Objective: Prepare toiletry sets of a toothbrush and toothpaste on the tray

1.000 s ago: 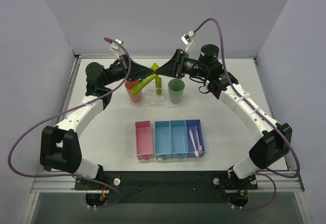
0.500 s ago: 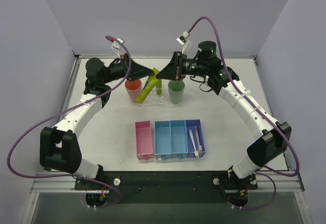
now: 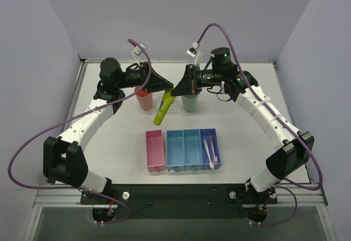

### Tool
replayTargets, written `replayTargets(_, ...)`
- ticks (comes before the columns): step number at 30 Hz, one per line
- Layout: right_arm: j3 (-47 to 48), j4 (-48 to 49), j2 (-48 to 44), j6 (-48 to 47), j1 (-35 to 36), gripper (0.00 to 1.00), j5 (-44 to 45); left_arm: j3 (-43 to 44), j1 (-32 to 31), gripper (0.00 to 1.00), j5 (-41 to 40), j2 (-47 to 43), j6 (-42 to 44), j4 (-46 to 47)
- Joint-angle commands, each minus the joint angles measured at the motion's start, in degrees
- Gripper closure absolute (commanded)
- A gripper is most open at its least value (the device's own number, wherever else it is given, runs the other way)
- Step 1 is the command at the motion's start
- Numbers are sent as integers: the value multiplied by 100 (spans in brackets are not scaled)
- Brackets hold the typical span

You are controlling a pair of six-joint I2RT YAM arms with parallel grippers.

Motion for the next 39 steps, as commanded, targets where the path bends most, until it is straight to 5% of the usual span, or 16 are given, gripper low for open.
replayTargets(1,289,99,-9,-92,50,100,-309,382,-103,50,390,28,282,-64)
replayTargets(11,394,108,18,-118,50,100,-309,470,-155,79,496,63,501,-398)
replayTargets(14,394,99,27,-127,41,100,-275,523,-182,100,548,55,589,-477)
replayTargets(17,368,91,1,-127,41,95,-178,549,-173,100,444,-15,738,-626)
replayTargets(21,289,99,-61,-127,15,64,76,532,-25,100,-143,-174,871,-679)
replayTargets(24,227,125,-140,-127,6,54,453,505,151,100,-819,-384,1108,-881)
replayTargets(31,-27,564,-351,-364,532,43,2121,1085,389,100,-3114,-815,2329,-2837)
replayTargets(39,-108,1821,175,-399,1078,41,3241,1164,267,100,-4258,-684,1662,-3272)
